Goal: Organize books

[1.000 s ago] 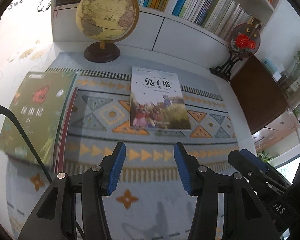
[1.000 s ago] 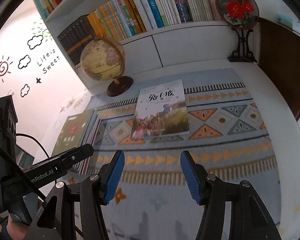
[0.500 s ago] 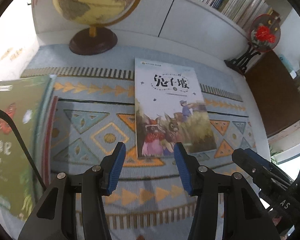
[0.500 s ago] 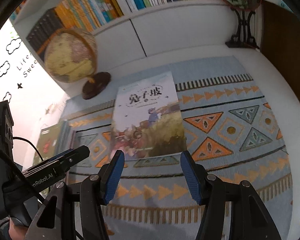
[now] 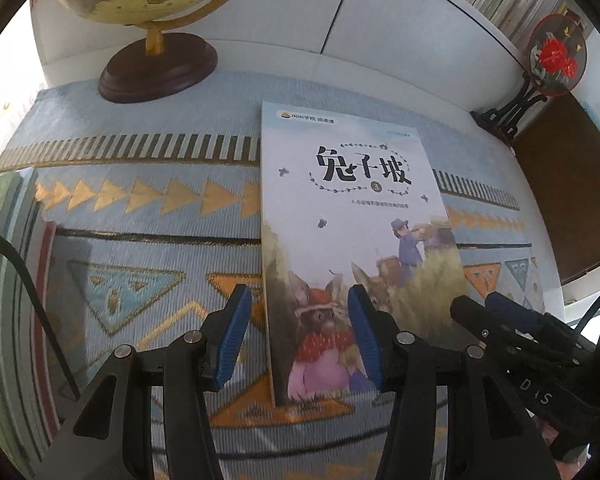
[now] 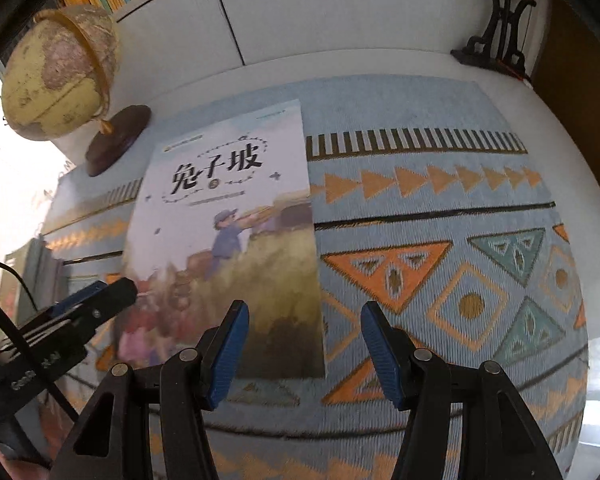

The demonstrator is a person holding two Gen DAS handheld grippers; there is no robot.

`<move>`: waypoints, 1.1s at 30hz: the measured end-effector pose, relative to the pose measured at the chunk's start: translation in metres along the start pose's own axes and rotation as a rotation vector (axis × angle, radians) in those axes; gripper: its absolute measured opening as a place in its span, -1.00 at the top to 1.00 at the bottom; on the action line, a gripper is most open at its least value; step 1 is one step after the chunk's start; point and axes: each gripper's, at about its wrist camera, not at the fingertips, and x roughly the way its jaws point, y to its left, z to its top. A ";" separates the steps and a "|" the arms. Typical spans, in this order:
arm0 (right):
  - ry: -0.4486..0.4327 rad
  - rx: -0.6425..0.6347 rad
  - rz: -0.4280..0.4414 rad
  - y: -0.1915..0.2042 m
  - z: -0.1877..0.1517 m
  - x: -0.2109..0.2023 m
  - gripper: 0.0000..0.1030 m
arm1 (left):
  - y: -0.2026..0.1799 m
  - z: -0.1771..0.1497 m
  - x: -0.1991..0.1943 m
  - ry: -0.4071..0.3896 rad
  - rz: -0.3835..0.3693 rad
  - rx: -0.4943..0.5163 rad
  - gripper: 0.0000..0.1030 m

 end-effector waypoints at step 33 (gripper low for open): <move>-0.010 -0.090 0.060 0.017 0.010 0.015 -0.07 | -0.005 -0.017 0.002 -0.010 -0.065 0.039 -0.07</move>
